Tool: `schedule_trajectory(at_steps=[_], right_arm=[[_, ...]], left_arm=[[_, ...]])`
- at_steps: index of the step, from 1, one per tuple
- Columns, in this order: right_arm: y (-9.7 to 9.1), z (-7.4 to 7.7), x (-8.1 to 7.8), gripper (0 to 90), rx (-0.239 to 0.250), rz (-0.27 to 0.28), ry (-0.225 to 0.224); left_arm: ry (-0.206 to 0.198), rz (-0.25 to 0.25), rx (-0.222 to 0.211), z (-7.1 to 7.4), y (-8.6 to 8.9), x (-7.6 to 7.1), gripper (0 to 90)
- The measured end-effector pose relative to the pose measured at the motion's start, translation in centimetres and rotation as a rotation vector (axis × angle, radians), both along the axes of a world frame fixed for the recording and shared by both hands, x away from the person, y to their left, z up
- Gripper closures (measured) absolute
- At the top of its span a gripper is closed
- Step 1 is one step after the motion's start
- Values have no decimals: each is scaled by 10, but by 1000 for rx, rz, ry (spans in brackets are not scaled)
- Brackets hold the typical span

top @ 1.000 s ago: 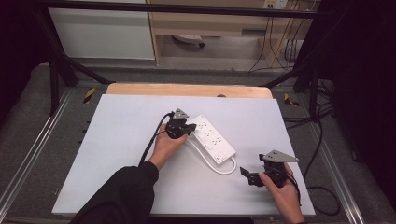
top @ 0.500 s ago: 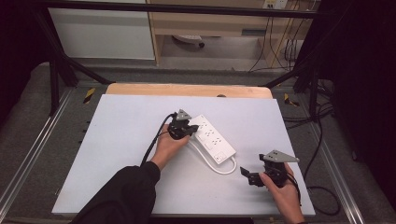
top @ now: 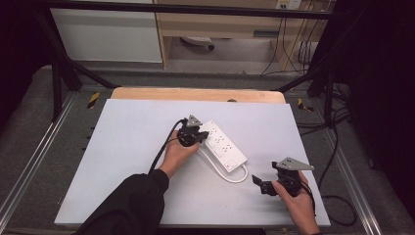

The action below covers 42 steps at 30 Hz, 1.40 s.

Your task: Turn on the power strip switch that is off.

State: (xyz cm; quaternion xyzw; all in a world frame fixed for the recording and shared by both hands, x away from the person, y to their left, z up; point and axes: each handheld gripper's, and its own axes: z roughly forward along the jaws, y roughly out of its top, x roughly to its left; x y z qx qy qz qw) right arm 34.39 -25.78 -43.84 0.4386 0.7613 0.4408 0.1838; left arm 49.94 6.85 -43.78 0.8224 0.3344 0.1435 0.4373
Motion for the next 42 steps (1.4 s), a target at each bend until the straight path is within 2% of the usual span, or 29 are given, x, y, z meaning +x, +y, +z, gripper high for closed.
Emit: schedule_trajectory(at_steps=[26,42], right_arm=[[0,0,0,34,-3,3,4],[1,-1,0,34,-3,4,7]], left_arm=[[-2,15,-12,-2,4,0,900],[-12,12,2,-2,4,-1,900]])
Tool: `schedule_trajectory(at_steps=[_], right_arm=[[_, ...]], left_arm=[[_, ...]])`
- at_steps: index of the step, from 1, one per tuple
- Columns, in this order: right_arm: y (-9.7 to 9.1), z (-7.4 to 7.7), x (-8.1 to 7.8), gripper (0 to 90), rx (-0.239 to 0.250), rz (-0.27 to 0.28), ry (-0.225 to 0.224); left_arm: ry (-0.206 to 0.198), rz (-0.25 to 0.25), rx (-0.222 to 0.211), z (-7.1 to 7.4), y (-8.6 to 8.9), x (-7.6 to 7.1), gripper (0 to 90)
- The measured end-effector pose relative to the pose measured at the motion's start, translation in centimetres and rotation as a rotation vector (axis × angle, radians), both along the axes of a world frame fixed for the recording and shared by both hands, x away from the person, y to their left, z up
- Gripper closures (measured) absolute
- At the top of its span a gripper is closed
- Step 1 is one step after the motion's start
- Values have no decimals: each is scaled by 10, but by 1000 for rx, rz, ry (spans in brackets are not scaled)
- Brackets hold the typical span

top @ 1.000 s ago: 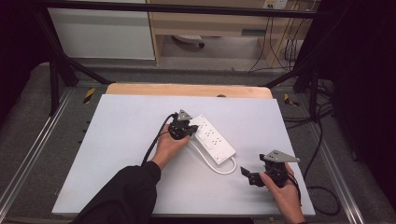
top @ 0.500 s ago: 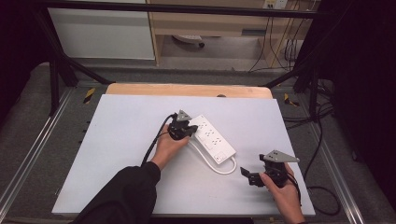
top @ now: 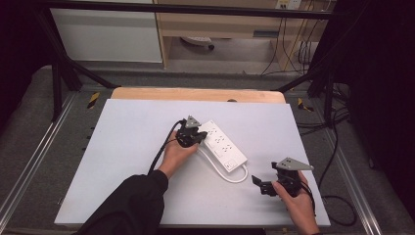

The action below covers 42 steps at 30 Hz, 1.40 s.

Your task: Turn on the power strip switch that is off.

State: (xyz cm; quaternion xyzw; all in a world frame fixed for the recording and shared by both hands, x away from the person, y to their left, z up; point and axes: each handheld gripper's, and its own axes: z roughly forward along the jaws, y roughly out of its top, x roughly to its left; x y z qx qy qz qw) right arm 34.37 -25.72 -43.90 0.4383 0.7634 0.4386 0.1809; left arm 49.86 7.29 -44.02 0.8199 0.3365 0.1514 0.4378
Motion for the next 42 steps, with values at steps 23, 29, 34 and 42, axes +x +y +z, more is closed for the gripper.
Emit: schedule_trajectory(at_steps=[23,29,34,42], right_arm=[[0,0,0,34,0,-1,3],[0,0,1,35,1,-1,5],[0,0,0,34,-1,2,3],[0,-1,1,34,-1,1,5]], left_arm=[[-1,-17,17,-1,-7,-7,900],[-8,14,-38,5,2,-3,900],[-22,12,-47,10,4,-4,900],[-39,40,-48,17,2,-5,609]])
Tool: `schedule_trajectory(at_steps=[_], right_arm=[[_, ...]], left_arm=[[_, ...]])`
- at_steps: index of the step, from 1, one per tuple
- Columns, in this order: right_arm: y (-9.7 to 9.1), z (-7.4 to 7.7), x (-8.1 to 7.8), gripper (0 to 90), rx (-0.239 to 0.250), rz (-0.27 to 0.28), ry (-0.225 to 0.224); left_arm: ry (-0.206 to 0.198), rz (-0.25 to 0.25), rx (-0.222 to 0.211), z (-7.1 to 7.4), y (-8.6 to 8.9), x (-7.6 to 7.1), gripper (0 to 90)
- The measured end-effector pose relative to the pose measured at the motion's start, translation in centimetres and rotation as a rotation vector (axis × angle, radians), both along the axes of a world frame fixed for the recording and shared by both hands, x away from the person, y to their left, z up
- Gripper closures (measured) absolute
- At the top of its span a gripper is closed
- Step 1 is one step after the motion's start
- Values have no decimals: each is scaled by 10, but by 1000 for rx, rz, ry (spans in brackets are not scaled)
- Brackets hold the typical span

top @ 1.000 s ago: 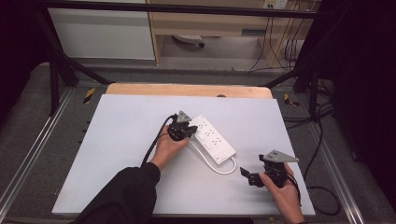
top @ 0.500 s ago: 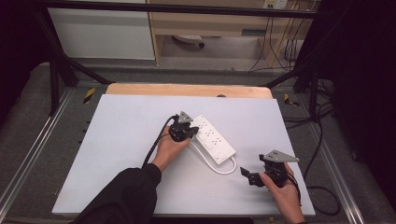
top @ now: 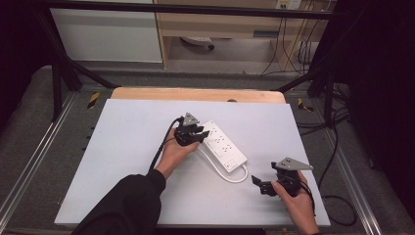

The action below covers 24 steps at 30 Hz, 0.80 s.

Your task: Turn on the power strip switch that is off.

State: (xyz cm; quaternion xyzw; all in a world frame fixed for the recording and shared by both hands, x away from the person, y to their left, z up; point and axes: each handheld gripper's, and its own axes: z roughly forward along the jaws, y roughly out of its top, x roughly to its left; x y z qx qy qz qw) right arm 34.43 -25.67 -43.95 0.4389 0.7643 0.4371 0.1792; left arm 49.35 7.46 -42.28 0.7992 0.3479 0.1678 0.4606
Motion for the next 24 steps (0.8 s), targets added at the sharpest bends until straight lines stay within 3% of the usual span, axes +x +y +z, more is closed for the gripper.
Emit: schedule_trajectory(at_steps=[11,18,24], right_arm=[[0,0,0,34,2,1,2],[0,-1,1,34,-1,5,1],[0,-1,1,34,1,2,3]], left_arm=[[4,18,-26,10,-1,0,385],[31,4,-50,14,2,2,110],[49,36,-58,17,9,4,96]])
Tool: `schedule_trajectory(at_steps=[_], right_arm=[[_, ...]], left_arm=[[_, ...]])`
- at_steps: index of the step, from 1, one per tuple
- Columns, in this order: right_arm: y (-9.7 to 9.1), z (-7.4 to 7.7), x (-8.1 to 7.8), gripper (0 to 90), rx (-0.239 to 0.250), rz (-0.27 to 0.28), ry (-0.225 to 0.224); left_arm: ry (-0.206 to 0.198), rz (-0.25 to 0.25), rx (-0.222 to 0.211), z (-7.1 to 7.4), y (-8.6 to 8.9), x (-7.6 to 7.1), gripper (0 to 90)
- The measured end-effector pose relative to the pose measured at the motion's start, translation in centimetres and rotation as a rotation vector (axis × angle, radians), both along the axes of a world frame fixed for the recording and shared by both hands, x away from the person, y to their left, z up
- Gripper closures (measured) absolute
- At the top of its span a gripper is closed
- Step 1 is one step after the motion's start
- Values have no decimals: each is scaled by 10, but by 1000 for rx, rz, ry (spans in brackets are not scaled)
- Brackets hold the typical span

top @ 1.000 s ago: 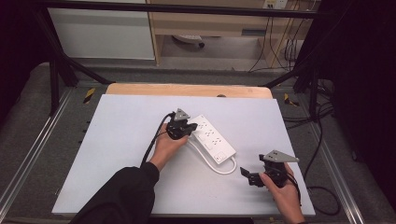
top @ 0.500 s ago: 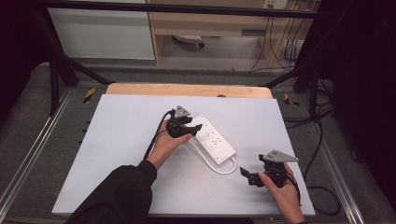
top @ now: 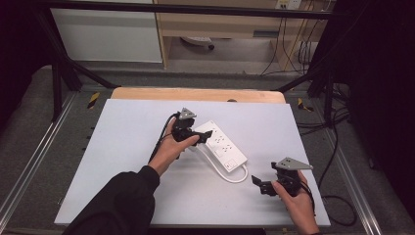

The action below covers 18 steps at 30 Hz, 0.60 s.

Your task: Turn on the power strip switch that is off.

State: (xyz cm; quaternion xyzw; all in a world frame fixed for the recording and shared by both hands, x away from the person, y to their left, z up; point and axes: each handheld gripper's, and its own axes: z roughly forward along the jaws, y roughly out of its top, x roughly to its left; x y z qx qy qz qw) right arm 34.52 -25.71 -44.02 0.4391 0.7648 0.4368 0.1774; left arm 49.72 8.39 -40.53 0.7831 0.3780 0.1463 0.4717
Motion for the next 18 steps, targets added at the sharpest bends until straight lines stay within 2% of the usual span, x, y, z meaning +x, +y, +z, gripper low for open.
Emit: schedule_trajectory(at_steps=[5,18], right_arm=[[-1,0,1,28,3,-14,-8],[0,0,1,25,10,-6,-9]], left_arm=[[20,3,6,5,10,-2,96],[4,12,5,19,39,-11,88]])
